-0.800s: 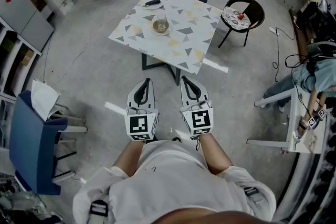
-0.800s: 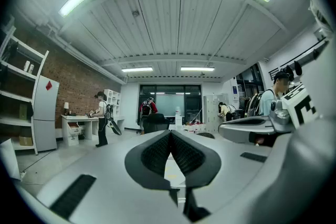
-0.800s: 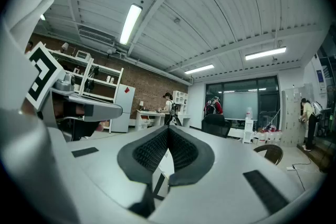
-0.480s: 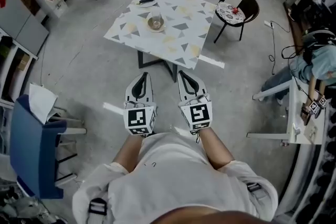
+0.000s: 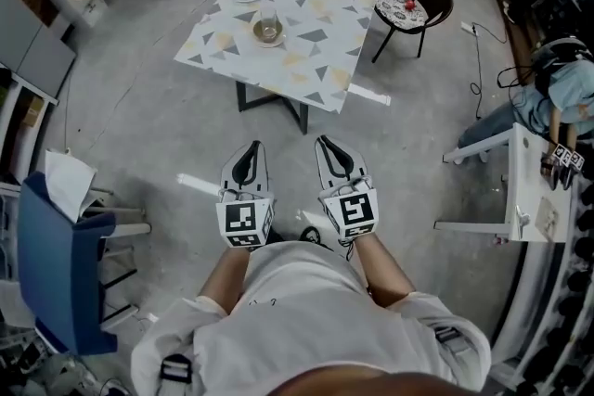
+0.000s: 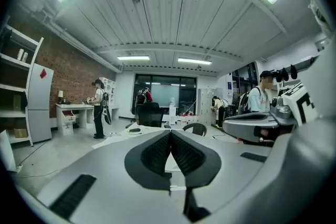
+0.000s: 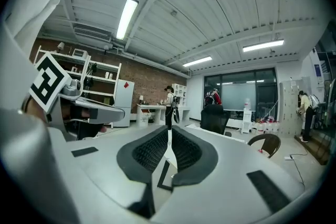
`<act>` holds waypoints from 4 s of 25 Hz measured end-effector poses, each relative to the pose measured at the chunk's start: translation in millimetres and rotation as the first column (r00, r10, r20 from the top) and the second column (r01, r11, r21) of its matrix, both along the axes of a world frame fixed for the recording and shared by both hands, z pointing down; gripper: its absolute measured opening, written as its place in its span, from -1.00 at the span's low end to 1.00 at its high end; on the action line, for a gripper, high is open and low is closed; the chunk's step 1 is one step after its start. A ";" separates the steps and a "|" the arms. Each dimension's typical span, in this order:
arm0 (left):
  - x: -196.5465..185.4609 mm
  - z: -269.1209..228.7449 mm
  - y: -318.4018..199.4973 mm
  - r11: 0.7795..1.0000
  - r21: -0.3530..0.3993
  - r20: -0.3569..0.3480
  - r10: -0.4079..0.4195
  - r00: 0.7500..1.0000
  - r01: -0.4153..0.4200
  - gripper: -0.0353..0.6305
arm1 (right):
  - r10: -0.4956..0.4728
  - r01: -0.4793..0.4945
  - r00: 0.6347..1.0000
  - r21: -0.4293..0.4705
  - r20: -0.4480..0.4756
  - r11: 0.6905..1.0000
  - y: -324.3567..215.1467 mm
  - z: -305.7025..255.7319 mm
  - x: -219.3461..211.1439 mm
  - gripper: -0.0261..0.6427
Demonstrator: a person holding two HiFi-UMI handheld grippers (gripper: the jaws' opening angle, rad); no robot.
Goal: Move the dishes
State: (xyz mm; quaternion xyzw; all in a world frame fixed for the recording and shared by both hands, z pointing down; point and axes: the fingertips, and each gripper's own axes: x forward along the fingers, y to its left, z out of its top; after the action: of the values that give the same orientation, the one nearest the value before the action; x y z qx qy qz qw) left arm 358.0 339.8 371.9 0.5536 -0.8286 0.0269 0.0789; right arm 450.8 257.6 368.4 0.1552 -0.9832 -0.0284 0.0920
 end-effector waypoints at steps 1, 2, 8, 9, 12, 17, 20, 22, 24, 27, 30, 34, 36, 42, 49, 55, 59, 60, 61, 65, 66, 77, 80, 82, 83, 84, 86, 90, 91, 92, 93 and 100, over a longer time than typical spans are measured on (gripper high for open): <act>-1.6 3.3 2.8 1.000 -0.007 -0.005 0.002 1.000 -0.002 -0.84 | -0.002 0.002 1.000 -0.004 -0.007 1.000 1.8 3.3 -1.0 -0.89; -4.1 6.4 5.5 1.000 -0.014 -0.007 0.006 1.000 -0.006 -0.84 | -0.003 0.003 1.000 -0.006 -0.012 1.000 3.2 6.4 -3.0 -0.87; -32.8 22.1 23.8 0.998 -0.034 -0.027 0.051 0.998 -0.051 -0.84 | 0.034 -0.036 0.998 -0.040 -0.048 0.999 16.4 22.8 -28.7 -0.76; -39.3 23.8 27.6 0.998 -0.035 -0.031 0.057 0.998 -0.058 -0.84 | 0.037 -0.039 0.998 -0.038 -0.056 0.999 19.1 26.6 -33.9 -0.72; -64.4 28.4 36.9 0.997 -0.035 -0.040 0.067 0.997 -0.068 -0.84 | 0.046 -0.049 0.997 -0.041 -0.065 0.998 24.5 33.4 -55.1 -0.63; -105.2 30.4 44.0 0.996 -0.028 -0.036 0.084 0.996 -0.085 -0.84 | 0.074 -0.076 0.996 -0.038 -0.060 0.996 27.1 33.1 -92.0 -0.61; -122.9 31.4 41.9 0.996 -0.019 -0.047 0.085 0.995 -0.086 -0.84 | 0.093 -0.095 0.993 -0.023 -0.067 0.995 21.8 31.7 -106.0 -0.58; -134.3 33.9 38.7 0.997 -0.014 -0.057 0.078 0.995 -0.079 -0.84 | 0.098 -0.099 0.993 -0.017 -0.072 0.995 14.3 32.1 -116.0 -0.57; -146.6 38.0 33.9 0.997 -0.017 -0.067 0.069 0.995 -0.071 -0.84 | 0.094 -0.096 0.993 -0.017 -0.076 0.995 5.8 33.8 -128.3 -0.54; -163.3 43.9 21.4 0.997 -0.027 -0.073 0.070 0.995 -0.072 -0.84 | 0.089 -0.090 0.993 -0.018 -0.081 0.996 -9.6 37.8 -146.7 -0.51; -181.1 50.8 -0.7 0.997 -0.034 -0.071 0.069 0.995 -0.072 -0.84 | 0.077 -0.078 0.994 -0.019 -0.077 0.997 -33.3 41.1 -165.7 -0.49; -210.6 56.7 -41.2 0.997 -0.052 -0.065 0.057 0.996 -0.060 -0.84 | 0.063 -0.065 0.996 -0.023 -0.067 0.998 -77.6 45.0 -196.8 -0.46; -224.2 56.1 -64.8 0.996 -0.063 -0.068 0.058 0.996 -0.062 -0.84 | 0.054 -0.057 0.996 -0.031 -0.068 0.998 -100.9 45.0 -213.1 -0.43; -260.3 54.8 -143.6 0.994 -0.086 -0.083 0.055 0.995 -0.062 -0.84 | 0.027 -0.031 0.997 -0.052 -0.068 0.998 -174.9 42.8 -251.8 -0.41; -294.3 69.4 -213.4 0.991 -0.125 -0.114 0.032 0.993 -0.046 -0.84 | -0.017 0.010 0.997 -0.089 -0.078 0.996 -238.8 56.9 -279.4 -0.35; -318.5 84.1 -257.4 0.982 -0.173 -0.127 0.051 0.991 -0.073 -0.84 | -0.022 0.007 0.994 -0.138 -0.110 0.990 -275.3 79.1 -296.0 -0.28; -341.0 97.3 -281.7 0.974 -0.198 -0.147 0.080 0.986 -0.109 -0.84 | -0.013 -0.009 0.990 -0.164 -0.137 0.986 -287.3 94.2 -315.1 -0.24; -348.5 100.6 -288.3 0.972 -0.203 -0.152 0.089 0.984 -0.120 -0.84 | -0.010 -0.014 0.990 -0.165 -0.143 0.986 -290.1 96.5 -321.2 -0.23; -356.4 103.9 -295.5 0.970 -0.205 -0.157 0.100 0.983 -0.132 -0.84 | -0.004 -0.021 0.989 -0.168 -0.148 0.986 -293.2 98.4 -327.9 -0.22; -388.9 117.7 -324.5 0.954 -0.222 -0.175 0.166 0.971 -0.203 -0.84 | 0.021 -0.057 0.982 -0.187 -0.187 0.981 -303.9 112.8 -356.2 -0.19; -398.6 121.6 -330.9 0.948 -0.229 -0.181 0.182 0.966 -0.222 -0.84 | 0.024 -0.064 0.979 -0.194 -0.201 0.979 -305.3 117.8 -364.2 -0.18; -469.5 173.8 -377.6 0.814 -0.297 -0.277 0.427 0.861 -0.500 -0.84 | 0.153 -0.248 0.916 -0.223 -0.371 0.943 -311.3 173.1 -424.1 -0.12; -473.3 192.1 -376.5 0.771 -0.326 -0.304 0.462 0.833 -0.547 -0.84 | 0.195 -0.297 0.904 -0.233 -0.381 0.926 -319.4 181.6 -429.3 -0.10; -474.4 202.1 -372.8 0.761 -0.340 -0.327 0.455 0.829 -0.552 -0.84 | 0.203 -0.314 0.903 -0.259 -0.378 0.913 -321.2 188.5 -432.4 -0.09; -474.9 205.7 -371.4 0.761 -0.344 -0.338 0.446 0.829 -0.550 -0.84 | 0.197 -0.311 0.903 -0.266 -0.381 0.912 -320.9 193.3 -435.2 -0.07; -475.7 208.5 -370.7 0.763 -0.345 -0.348 0.436 0.830 -0.546 -0.84 | 0.186 -0.303 0.903 -0.265 -0.388 0.916 -320.9 198.5 -438.8 -0.05; -477.4 211.9 -368.5 0.772 -0.349 -0.363 0.412 0.836 -0.532 -0.84 | 0.166 -0.283 0.900 -0.251 -0.404 0.926 -322.8 209.2 -445.3 -0.01; -488.3 216.8 -353.2 0.792 -0.374 -0.361 0.354 0.863 -0.482 -0.84 | 0.146 -0.278 0.902 -0.287 -0.407 0.917 -332.6 229.0 -450.8 0.09; -494.7 218.9 -350.4 0.800 -0.384 -0.358 0.332 0.873 -0.461 -0.84 | 0.140 -0.274 0.902 -0.291 -0.409 0.917 -336.3 233.6 -452.8 0.10; -501.0 220.7 -348.0 0.808 -0.393 -0.356 0.307 0.883 -0.439 -0.84 | 0.132 -0.267 0.903 -0.295 -0.409 0.917 -339.6 237.6 -455.1 0.10; -506.2 221.7 -345.2 0.815 -0.400 -0.355 0.283 0.891 -0.418 -0.84 | 0.122 -0.259 0.904 -0.299 -0.410 0.919 -341.9 241.0 -457.3 0.10; -513.8 225.3 -321.0 0.830 -0.433 -0.351 0.202 0.914 -0.350 -0.84 | 0.046 -0.189 0.910 -0.313 -0.412 0.931 -346.7 262.4 -479.6 0.10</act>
State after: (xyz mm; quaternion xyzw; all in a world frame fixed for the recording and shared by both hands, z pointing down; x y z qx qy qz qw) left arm -155.8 18.8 597.3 0.6284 -0.6841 0.1643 0.3319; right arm -28.8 -89.2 630.8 0.1874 -0.9220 0.1194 0.3172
